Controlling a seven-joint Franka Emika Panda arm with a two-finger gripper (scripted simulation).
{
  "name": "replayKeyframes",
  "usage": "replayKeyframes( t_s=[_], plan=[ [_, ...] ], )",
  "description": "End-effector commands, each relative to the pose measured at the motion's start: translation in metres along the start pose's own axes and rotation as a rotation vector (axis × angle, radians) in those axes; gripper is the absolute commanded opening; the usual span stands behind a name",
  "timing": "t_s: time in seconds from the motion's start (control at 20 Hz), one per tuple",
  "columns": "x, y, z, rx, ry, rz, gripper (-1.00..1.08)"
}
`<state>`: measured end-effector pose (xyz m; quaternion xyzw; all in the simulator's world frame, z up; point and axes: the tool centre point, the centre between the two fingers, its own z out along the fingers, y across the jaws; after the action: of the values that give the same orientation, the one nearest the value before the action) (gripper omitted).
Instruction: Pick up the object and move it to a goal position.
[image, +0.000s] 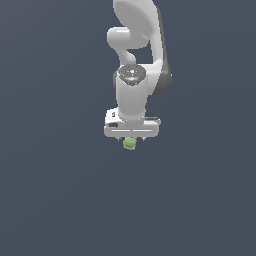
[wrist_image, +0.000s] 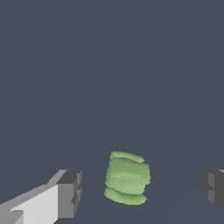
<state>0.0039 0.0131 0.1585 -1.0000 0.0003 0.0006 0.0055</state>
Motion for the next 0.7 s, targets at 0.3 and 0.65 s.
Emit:
replayKeyframes(
  t_s=[0.3, 0.65],
  plan=[
    [0.006, 0.010, -0.004, 0.015, 0.019, 0.032, 1.00],
    [0.009, 0.016, -0.007, 0.023, 0.030, 0.050, 1.00]
  ],
)
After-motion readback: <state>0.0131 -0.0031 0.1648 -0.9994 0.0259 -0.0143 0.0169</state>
